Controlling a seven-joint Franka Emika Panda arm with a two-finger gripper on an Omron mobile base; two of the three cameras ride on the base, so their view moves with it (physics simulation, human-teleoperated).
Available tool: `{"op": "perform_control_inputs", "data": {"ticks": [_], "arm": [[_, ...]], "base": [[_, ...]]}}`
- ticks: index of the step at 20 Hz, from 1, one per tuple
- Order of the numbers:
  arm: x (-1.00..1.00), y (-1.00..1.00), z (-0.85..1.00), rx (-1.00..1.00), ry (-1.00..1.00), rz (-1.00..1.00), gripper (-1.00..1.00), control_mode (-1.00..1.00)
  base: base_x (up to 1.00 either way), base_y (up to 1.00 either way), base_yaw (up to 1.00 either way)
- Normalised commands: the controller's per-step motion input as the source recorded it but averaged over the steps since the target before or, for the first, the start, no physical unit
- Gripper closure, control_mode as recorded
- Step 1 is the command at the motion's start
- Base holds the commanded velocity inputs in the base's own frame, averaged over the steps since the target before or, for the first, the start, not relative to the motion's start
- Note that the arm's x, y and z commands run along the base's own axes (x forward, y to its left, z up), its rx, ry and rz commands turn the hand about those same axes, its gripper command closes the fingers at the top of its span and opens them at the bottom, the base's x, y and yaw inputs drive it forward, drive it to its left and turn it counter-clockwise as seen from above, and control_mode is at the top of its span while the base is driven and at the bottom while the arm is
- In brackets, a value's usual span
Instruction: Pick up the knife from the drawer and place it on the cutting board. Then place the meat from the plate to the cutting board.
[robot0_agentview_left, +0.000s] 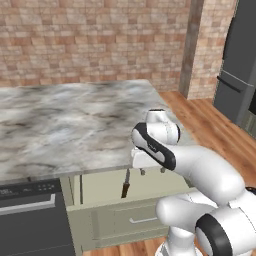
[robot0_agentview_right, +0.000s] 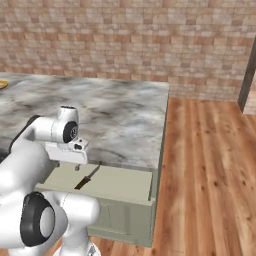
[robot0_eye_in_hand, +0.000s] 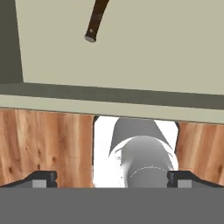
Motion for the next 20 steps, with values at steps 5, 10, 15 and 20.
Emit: {"op": "perform_control_inputs", "data": {"ticks": [5,10,15,20], "arm": [[0.0,0.28,-0.26,0.04,0.09,0.03,-1.0,-1.0],[-0.01,0.2,-0.28,0.05,0.1,0.04,-1.0,-1.0],[-0.12,0.12,-0.26,0.01,0.1,0.09,-1.0,-1.0],[-0.18,0.1,-0.33,0.0,0.06,0.12,-1.0,-1.0]], "base": [[0.0,0.0,0.0],[0.0,0.0,0.0],[0.0,0.0,0.0],[0.0,0.0,0.0]]}}
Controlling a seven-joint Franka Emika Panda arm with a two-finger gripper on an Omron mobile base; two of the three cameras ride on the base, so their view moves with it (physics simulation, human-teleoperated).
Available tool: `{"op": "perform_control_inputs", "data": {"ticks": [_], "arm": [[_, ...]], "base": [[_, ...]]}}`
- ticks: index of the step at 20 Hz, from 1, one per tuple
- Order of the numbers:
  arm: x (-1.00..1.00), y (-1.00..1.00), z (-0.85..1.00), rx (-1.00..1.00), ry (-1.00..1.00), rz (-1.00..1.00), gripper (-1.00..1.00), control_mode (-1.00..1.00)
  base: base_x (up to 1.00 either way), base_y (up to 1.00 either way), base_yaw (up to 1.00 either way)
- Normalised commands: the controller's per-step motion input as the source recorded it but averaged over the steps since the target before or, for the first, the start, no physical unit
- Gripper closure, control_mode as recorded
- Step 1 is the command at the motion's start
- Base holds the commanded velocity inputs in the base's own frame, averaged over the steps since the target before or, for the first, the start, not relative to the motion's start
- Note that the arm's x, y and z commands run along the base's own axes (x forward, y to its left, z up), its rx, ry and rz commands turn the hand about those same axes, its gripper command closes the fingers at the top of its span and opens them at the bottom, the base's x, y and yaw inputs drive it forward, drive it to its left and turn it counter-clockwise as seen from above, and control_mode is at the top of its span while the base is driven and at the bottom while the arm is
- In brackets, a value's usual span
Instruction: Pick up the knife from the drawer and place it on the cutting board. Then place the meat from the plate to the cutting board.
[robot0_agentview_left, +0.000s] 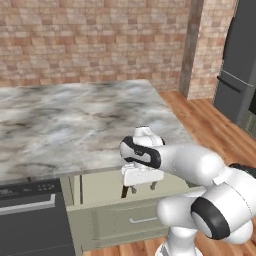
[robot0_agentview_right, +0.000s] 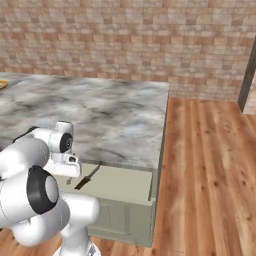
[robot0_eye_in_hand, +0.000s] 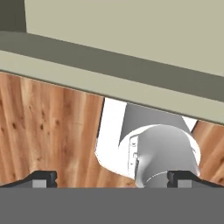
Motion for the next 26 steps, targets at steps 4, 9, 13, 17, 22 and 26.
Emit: {"op": "perform_control_inputs", "data": {"ticks": [4,9,13,17,22,26], "arm": [[-0.16,0.13,-0.35,0.0,0.05,0.1,-1.0,-1.0],[-0.16,0.1,-0.29,0.0,0.02,0.08,-1.0,-1.0],[-0.23,0.09,-0.24,0.0,0.02,0.07,-1.0,-1.0],[-0.36,0.03,-0.05,0.03,-0.01,0.04,-1.0,-1.0],[-0.12,-0.18,0.38,0.02,-0.03,-0.04,-1.0,-1.0],[0.21,-0.12,0.29,0.01,0.0,-0.12,-1.0,-1.0]], "base": [[0.0,0.0,0.0],[0.0,0.0,0.0],[0.0,0.0,0.0],[0.0,0.0,0.0],[0.0,0.0,0.0],[0.0,0.0,0.0]]}}
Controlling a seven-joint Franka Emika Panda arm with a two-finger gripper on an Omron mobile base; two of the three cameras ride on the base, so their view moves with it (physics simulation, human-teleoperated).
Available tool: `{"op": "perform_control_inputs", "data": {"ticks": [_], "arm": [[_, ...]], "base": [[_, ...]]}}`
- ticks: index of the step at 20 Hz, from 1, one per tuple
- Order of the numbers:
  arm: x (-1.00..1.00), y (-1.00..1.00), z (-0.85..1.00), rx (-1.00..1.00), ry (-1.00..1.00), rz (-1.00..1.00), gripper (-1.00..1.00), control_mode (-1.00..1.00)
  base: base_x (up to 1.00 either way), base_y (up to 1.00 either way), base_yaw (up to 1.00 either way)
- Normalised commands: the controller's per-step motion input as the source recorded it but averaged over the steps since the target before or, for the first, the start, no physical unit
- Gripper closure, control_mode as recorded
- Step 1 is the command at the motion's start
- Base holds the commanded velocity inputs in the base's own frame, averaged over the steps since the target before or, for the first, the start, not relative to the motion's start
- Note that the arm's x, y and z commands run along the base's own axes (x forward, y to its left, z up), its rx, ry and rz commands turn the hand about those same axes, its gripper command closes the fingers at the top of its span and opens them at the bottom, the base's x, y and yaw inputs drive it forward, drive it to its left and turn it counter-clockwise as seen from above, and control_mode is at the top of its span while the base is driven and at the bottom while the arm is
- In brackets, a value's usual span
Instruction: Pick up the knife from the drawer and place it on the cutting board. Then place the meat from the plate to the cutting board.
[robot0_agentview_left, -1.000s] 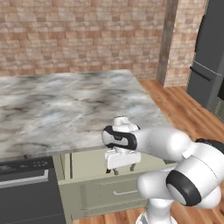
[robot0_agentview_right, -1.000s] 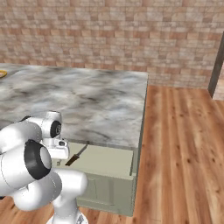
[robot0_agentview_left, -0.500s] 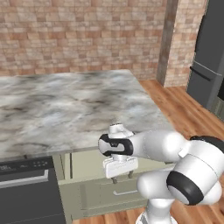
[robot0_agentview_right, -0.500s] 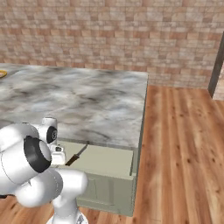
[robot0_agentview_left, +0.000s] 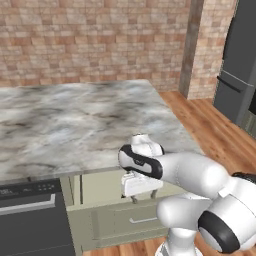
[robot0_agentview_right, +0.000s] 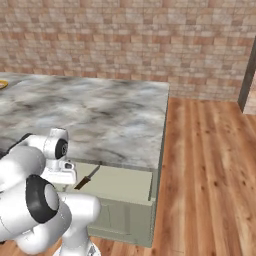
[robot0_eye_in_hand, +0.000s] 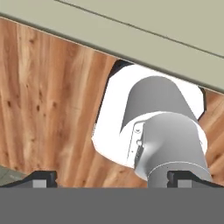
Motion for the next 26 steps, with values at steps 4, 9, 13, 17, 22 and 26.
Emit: {"op": "perform_control_inputs", "data": {"ticks": [4,9,13,17,22,26], "arm": [[0.47,-0.01,0.04,0.01,0.0,-0.07,-1.0,-1.0],[0.59,0.0,0.0,0.01,0.0,-0.02,-1.0,-1.0],[0.57,0.0,0.0,0.01,0.0,0.0,-1.0,-1.0],[0.46,0.01,-0.18,0.0,0.04,0.0,-1.0,-1.0],[0.43,0.05,-0.4,0.0,0.1,0.0,-1.0,-1.0],[0.44,0.0,-0.36,0.0,0.04,0.0,-1.0,-1.0]], "base": [[0.0,0.0,0.0],[0.0,0.0,0.0],[0.0,0.0,0.0],[0.0,0.0,0.0],[0.0,0.0,0.0],[0.0,0.0,0.0]]}}
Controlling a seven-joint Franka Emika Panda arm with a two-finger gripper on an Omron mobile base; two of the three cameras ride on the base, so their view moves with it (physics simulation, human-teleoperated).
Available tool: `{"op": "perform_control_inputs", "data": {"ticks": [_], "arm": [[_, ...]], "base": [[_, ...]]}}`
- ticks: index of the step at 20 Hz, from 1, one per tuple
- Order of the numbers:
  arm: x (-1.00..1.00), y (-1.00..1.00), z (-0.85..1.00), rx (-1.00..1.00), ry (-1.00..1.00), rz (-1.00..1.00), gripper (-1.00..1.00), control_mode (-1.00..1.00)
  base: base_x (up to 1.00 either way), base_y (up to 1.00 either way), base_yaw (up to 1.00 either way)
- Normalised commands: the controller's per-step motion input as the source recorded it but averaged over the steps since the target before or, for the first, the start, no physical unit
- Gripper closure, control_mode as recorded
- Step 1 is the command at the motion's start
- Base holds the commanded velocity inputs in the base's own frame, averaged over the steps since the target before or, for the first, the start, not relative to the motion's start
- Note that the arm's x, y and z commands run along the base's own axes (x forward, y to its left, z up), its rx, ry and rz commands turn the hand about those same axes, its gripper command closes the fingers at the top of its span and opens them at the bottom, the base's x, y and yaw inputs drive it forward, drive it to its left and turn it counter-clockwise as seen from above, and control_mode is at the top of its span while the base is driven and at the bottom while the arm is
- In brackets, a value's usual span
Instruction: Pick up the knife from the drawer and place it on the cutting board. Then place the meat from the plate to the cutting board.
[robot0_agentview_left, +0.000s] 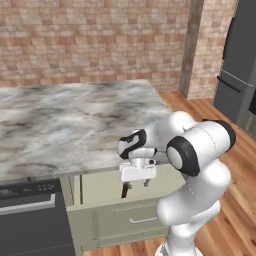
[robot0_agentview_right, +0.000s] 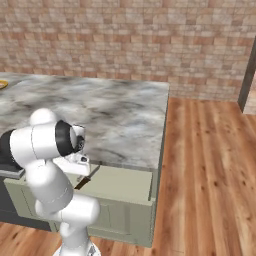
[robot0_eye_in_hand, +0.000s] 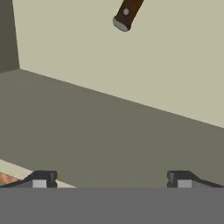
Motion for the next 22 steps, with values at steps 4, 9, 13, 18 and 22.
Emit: {"op": "perform_control_inputs", "data": {"ticks": [4,9,13,18,22], "arm": [[0.43,0.01,-0.36,0.0,0.0,0.0,-1.0,-1.0],[0.09,0.08,-0.58,0.0,0.0,0.0,-1.0,-1.0],[-0.01,0.05,-0.68,0.0,0.0,0.0,-1.0,-1.0],[-0.31,0.0,-0.5,0.0,0.0,0.0,-1.0,-1.0],[-0.45,0.0,-0.45,0.0,0.0,0.0,-1.0,-1.0]], "base": [[0.0,0.0,0.0],[0.0,0.0,0.0],[0.0,0.0,0.0],[0.0,0.0,0.0],[0.0,0.0,0.0]]}}
